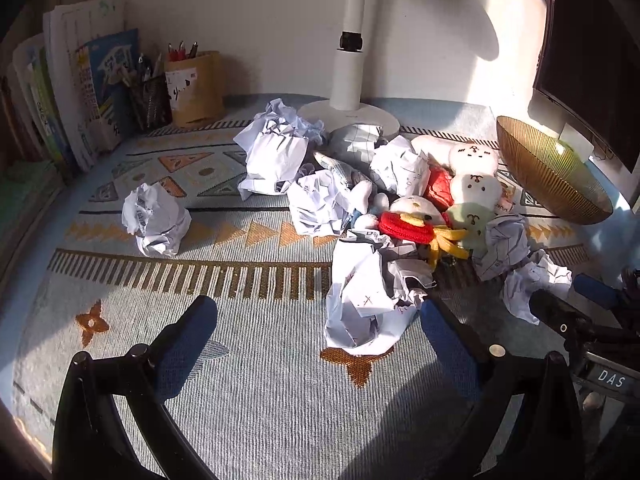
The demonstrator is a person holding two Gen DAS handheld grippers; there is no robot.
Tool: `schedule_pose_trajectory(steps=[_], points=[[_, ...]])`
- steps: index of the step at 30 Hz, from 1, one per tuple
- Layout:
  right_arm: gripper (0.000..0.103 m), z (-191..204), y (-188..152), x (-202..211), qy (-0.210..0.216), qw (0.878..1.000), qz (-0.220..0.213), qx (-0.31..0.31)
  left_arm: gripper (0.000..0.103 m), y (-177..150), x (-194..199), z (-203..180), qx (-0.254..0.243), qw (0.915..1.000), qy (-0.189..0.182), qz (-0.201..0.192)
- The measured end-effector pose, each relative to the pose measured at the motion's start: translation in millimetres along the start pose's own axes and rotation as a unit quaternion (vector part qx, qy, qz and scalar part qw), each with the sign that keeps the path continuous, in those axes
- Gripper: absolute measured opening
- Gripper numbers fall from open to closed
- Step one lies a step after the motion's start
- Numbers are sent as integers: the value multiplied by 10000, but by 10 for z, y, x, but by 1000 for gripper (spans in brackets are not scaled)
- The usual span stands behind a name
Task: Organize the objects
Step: 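Move both grippers toward the crumpled white paper pile, then close both grippers on a crumpled paper ball and lift it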
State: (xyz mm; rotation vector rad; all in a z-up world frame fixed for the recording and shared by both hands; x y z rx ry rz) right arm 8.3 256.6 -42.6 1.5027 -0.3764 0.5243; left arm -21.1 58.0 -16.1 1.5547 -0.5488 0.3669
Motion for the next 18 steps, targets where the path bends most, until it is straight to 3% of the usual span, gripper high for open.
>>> schedule_pose_trajectory(steps=[4,18], points=[[92,72,15,19,115,9999,-10,60,101,48,16,-75,5,9999,-79,-98],[90,75,-29,15,145,9999,7,-21,98,-115,-127,-77,122,9996,-143,210]])
Point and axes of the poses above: each gripper's, at about its wrist camera, not at the fingertips, and x roughly against the way its jaws point, z to its left, y to its top, the point moved 7 cm from there along -x, roughly the way its jaws point, and after that the axes turned 13 degrees about -z, right-handed, at the moved point
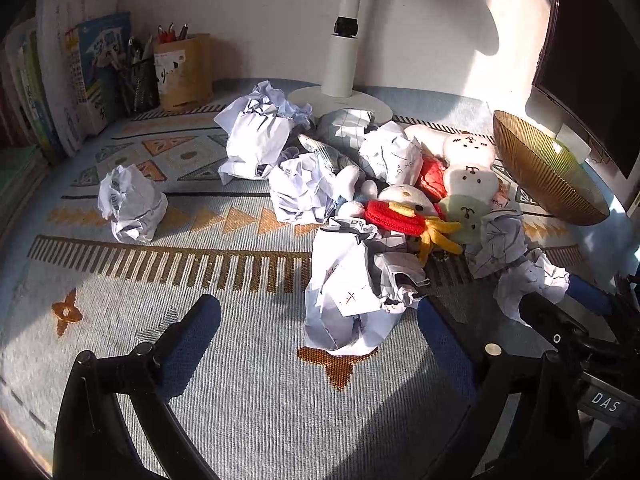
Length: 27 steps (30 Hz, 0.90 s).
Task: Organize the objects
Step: 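Close both grippers on a crumpled paper ball and lift it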
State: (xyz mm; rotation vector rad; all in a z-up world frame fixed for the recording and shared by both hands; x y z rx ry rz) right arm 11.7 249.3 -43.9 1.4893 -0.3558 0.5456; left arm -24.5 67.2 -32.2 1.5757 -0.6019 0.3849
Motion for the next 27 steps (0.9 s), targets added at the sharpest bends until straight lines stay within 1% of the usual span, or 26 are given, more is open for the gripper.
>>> schedule_pose_trajectory(steps=[3,4,6,7,10,11,12,13,14,15,16,18,20,22,24,25,27], points=[[90,11,-13,-44,-32,9999,111,37,98,-8,-21,-31,-65,10000,19,51],[90,16,-23,-68,-42,9998,163,52,98,-17,-37,-48,-86,9999,-27,110],[90,34,-44,-110,11,9996,278,62,98,-64,-100,-98,-89,9988,-308,367],[90,37,-52,-130,30,9994,327,64,98,-70,-116,-100,-59,9985,-359,421],[89,13,-61,-161,-22,9993,377,13,97,-58,-124,-51,95,9987,-314,393],[82,7,-67,-172,-35,9992,396,3,89,-63,-131,-45,137,9985,-348,411],[69,11,-84,-192,-27,9989,461,9,80,-75,-142,-45,157,9981,-384,454],[63,20,-109,-222,-5,9984,559,25,76,-60,-134,-37,139,9986,-331,380],[63,26,-109,-223,12,9984,556,44,61,-62,-128,-44,151,9985,-360,377],[60,32,-97,-203,42,9988,494,61,50,-59,-122,-45,121,9987,-337,354],[59,38,-94,-185,53,9990,446,79,43,-60,-110,-46,121,9988,-341,342],[58,42,-72,-117,47,9995,301,110,41,-63,-82,-36,156,9986,-367,333],[58,57,-61,-17,155,9997,136,96,41,-68,4,-20,179,9988,-385,237],[58,71,-118,45,167,9996,202,107,41,-91,145,-38,140,9986,-502,135],[58,59,-136,131,172,9997,178,88,41,-117,279,-81,33,9986,-519,94],[58,34,-104,191,178,9998,117,51,41,-100,349,-113,-6,9986,-536,31],[58,-72,42,332,42,10000,-85,-2,41,28,465,-220,-43,9979,-631,-157]])
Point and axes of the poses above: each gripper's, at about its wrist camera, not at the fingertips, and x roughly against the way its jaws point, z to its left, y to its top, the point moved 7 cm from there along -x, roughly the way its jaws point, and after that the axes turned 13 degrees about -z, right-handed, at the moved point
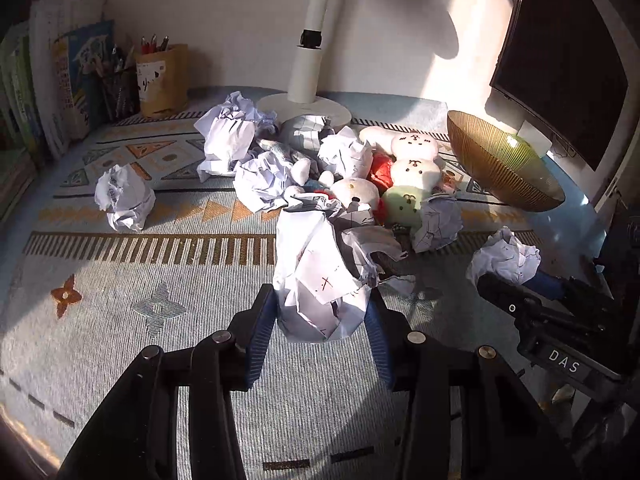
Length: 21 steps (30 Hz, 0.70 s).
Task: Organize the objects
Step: 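Close both grippers on a crumpled paper ball and lift it, then carry the paper over the amber glass bowl and open both grippers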
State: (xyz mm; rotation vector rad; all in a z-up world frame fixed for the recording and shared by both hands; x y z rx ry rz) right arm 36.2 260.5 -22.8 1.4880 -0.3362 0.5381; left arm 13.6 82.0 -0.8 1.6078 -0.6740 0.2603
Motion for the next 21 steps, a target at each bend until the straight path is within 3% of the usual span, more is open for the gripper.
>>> schedule_pose_trajectory(steps=[6,10,16,19,21], points=[[58,-689,674,388,-1049,9911,-755,-315,41,762,-114,-872,-313,9938,-892,-581],[58,-1197,1058,417,-1767,9780,-1025,-422,41,1161,-562,-1465,-349,9876,-1451,-497],[63,-1856,1196,90,-2067,9715,-784,-851,46,1284,-1261,-2072,-395,9796,-1963,-133],[75,-2004,1219,-42,-2212,9697,-746,-720,66,1270,-1478,-2235,-395,9765,-2119,-61],[76,-2070,1213,-63,-2265,9685,-757,-699,68,1263,-1558,-2237,-375,9779,-2055,-61]])
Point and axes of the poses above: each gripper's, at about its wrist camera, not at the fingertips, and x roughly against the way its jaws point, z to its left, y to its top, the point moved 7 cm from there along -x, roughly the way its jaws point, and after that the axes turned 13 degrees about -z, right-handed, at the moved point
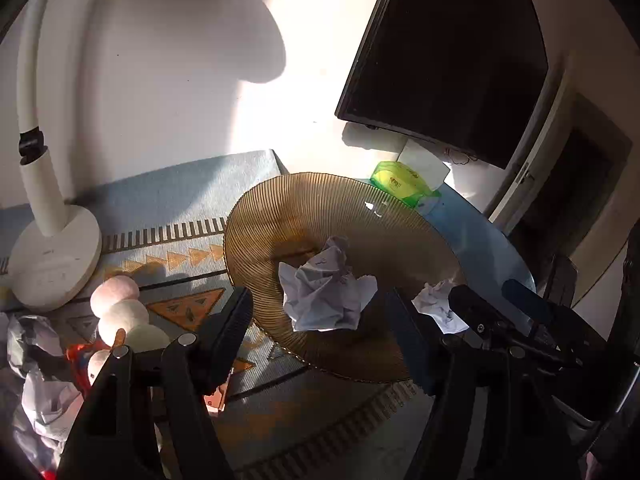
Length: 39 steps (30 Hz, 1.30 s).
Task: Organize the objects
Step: 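Carry the paper over the amber glass bowl and open both grippers, then move both grippers back from the bowl toward the cluttered rug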
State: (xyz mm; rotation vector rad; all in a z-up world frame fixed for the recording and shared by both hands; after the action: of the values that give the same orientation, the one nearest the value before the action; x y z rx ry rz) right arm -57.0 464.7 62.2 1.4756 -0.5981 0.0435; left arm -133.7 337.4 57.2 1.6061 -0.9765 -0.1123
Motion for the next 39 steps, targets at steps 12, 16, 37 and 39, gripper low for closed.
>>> schedule_pose_trajectory(steps=[12,16,37,39], points=[[102,380,392,-75,-233,9880,-1364,680,73,-269,1113,529,-288,9949,931,-278],[102,438,377,-443,-668,9838,-1377,928,73,-524,1525,955,37,9902,1378,-235],[103,-374,-143,303,-1909,9714,-1110,872,73,-965,2277,1848,620,9719,2243,-360],[103,-283,-152,270,-1756,9736,-1026,1036,73,-996,2328,1888,636,9701,2315,-354]])
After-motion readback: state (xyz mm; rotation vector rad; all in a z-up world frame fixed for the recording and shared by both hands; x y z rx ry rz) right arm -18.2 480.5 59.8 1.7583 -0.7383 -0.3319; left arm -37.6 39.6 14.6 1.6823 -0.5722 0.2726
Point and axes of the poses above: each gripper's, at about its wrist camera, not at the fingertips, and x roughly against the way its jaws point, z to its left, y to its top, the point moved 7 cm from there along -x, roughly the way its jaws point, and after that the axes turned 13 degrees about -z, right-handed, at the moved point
